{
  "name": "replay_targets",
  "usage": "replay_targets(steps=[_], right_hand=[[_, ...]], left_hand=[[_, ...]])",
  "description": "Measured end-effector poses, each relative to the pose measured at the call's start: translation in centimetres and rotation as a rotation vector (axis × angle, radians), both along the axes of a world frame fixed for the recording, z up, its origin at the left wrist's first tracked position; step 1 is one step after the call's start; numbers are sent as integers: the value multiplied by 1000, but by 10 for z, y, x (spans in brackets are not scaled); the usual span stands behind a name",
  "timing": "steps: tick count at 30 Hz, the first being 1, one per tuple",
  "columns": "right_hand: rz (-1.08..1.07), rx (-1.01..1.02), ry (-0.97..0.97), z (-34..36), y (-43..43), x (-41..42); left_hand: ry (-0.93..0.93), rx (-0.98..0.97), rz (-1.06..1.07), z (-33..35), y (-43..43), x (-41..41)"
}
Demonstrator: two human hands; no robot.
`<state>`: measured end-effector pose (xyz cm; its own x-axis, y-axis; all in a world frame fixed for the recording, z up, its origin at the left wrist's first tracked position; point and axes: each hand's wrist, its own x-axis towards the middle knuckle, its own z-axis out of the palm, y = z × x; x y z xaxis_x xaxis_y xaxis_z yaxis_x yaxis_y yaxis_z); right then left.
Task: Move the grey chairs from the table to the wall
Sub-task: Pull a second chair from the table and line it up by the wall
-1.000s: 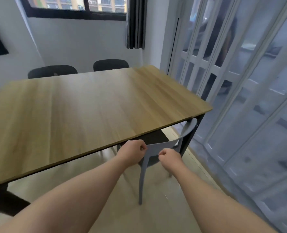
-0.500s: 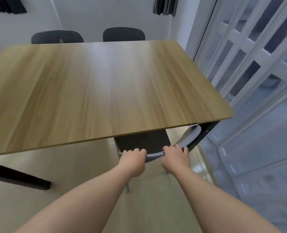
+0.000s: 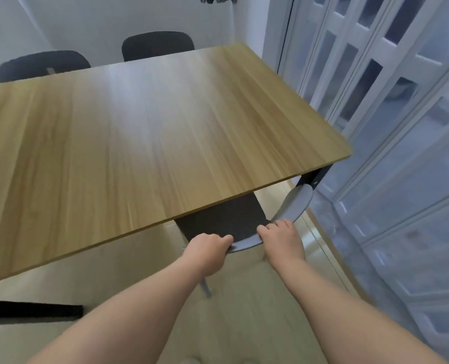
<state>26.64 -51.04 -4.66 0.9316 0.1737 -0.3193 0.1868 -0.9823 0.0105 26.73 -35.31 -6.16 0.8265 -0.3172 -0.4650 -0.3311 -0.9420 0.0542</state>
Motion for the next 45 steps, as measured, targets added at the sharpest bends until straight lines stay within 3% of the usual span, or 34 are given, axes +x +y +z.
replay_targets(steps=[5,16,29,33,45], right_hand=[[-161,14,-110,11,20,-41],[-499,18,126,5,76,-183],[-718,59,200,4,206,-323],[-800,70,288,0,249,-356],[-965,71,294,-11,400,-368]], left_hand=[[7,6,-229,-6,18,-7],[-11,65,-729,1,50,-72],[-81,64,-842,-8,146,-207],[-64,117,-997,-12,181,-252],[-42,198,-1202,-28,297,-236]])
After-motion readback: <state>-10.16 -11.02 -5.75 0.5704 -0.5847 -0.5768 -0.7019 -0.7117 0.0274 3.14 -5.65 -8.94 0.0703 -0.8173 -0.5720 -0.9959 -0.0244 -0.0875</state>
